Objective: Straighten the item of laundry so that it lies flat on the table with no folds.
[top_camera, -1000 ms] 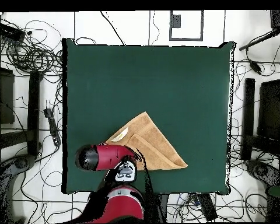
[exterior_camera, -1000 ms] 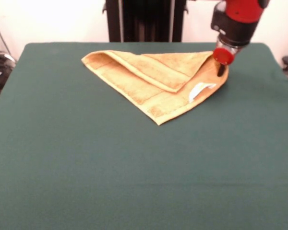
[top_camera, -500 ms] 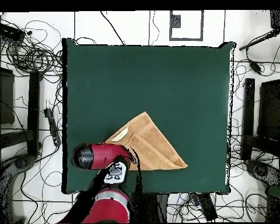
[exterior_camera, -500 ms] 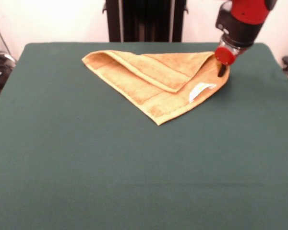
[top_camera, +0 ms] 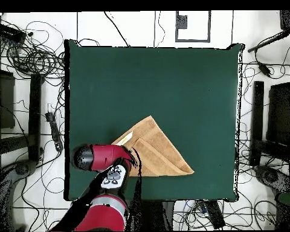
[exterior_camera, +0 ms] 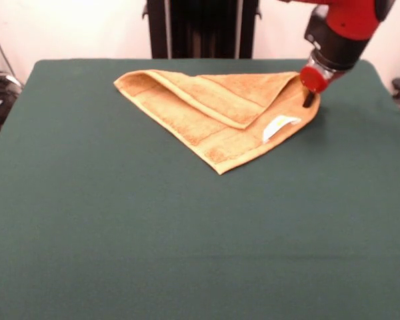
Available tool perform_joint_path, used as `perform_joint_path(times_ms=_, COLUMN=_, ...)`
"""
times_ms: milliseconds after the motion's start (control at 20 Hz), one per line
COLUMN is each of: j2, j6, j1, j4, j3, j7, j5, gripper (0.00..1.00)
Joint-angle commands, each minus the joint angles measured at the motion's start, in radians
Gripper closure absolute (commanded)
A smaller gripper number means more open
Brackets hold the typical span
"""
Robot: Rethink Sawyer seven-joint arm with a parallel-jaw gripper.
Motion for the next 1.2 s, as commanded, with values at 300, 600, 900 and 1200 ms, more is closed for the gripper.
perform_joint_path(times_ms=300, j2=0.104, j6=-0.139, j1=0.027, j4=-0.23, j3=0.088, j7=0.339, j5=0.098, gripper=1.0)
perform_joint_path(times_ms=600, j2=0.087, j6=-0.156, j1=-0.001, j4=-0.2, j3=0.114, j7=0.316, j5=0.069, gripper=1.0)
perform_joint_path(times_ms=900, j2=0.067, j6=-0.18, j1=-0.04, j4=-0.16, j3=0.142, j7=0.266, j5=0.031, gripper=1.0)
perform_joint_path(times_ms=1200, j2=0.052, j6=-0.208, j1=-0.09, j4=-0.124, j3=0.173, j7=0.216, j5=-0.011, gripper=1.0)
